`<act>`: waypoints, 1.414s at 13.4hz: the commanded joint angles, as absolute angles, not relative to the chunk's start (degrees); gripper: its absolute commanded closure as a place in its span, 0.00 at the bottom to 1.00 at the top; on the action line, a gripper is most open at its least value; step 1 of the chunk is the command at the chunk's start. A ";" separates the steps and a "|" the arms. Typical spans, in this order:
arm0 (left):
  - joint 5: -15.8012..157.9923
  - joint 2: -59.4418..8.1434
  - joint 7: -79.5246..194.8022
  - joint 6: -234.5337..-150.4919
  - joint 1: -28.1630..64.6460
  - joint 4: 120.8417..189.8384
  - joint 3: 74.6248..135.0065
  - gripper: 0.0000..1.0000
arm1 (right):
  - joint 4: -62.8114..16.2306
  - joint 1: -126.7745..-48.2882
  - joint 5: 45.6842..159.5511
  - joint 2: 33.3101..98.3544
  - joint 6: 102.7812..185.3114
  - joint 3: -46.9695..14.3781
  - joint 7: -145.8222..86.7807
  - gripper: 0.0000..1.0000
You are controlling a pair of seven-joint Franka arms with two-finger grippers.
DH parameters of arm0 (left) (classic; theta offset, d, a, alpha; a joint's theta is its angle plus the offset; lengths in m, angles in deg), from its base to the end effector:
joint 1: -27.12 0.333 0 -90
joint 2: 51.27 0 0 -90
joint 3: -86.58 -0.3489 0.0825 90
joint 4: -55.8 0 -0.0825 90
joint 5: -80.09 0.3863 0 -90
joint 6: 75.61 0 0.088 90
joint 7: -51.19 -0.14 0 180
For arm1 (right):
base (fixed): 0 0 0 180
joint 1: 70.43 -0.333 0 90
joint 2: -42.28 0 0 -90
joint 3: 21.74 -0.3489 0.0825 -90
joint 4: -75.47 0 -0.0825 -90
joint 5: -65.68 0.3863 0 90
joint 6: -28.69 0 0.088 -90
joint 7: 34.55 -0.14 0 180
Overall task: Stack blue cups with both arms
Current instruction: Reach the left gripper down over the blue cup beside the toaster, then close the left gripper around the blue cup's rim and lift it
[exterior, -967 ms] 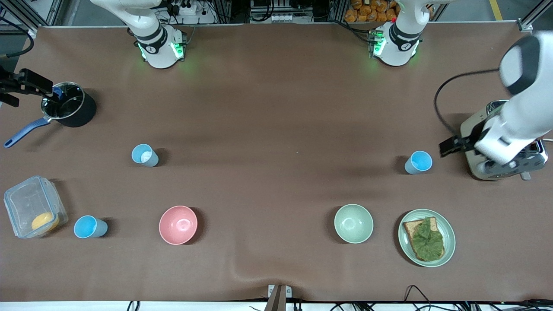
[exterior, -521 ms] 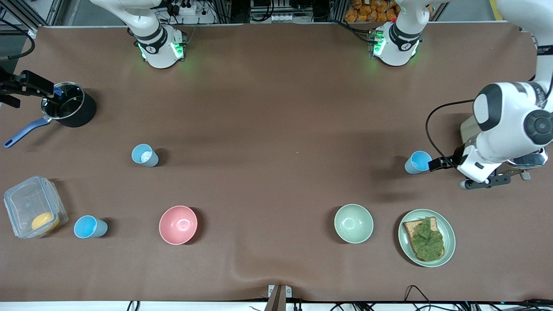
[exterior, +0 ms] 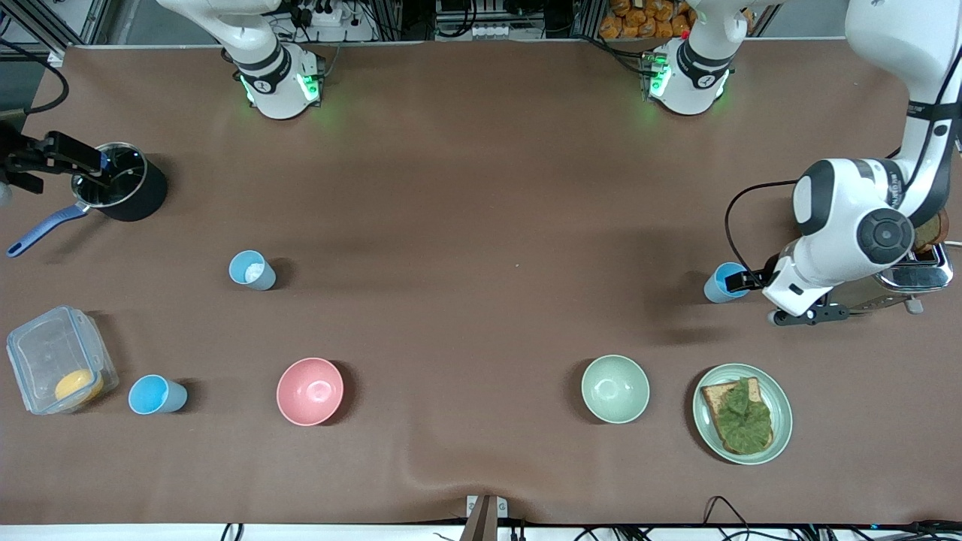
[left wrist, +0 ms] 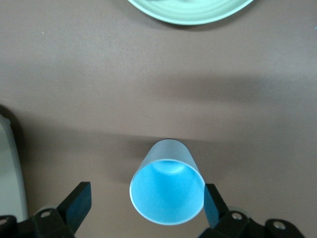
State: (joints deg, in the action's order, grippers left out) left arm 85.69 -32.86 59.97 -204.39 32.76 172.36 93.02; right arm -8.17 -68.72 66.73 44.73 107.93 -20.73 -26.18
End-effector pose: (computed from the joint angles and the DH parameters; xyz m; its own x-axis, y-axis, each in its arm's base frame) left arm 0.5928 -0.0016 0.2758 0.9918 0.0799 -0.0994 0.0752 -0.9959 -0.0496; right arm 0.5473 -0.0229 0.6372 0.9881 0.1021 -0.1154 0.0987 -0.9945 -0.0347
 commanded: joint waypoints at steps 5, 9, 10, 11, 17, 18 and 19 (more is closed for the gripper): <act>87.38 -32.90 59.80 -210.26 34.50 178.49 93.52 0.00 | -7.94 -69.73 64.98 47.81 111.39 -21.04 -25.59 0.00; 87.38 -31.68 59.80 -211.05 34.50 178.76 93.52 0.00 | -7.94 -69.99 64.37 47.73 111.13 -21.04 -25.94 0.00; 87.38 -30.98 59.80 -212.01 34.50 178.76 93.52 0.00 | -8.03 -69.91 64.37 47.73 111.13 -21.04 -26.03 0.00; 87.30 -30.53 59.80 -212.72 34.50 178.76 93.43 0.08 | -8.03 -70.08 64.37 47.73 111.04 -21.04 -26.03 0.00; 87.29 -29.91 60.15 -213.25 34.76 178.15 93.52 0.53 | -8.64 -70.08 64.37 47.73 111.04 -21.04 -26.12 0.00; 87.21 -30.00 60.15 -213.25 34.76 178.15 93.52 0.59 | -8.64 -69.91 64.37 47.64 111.04 -21.04 -26.12 0.00; 87.29 -30.00 60.24 -213.25 34.85 178.15 93.52 0.67 | -8.73 -69.82 64.37 47.64 110.87 -21.04 -26.03 0.00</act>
State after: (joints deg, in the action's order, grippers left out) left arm 85.71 -29.70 59.72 -212.71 34.07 178.12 93.01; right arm -8.27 -69.63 65.49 48.13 111.24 -21.14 -26.16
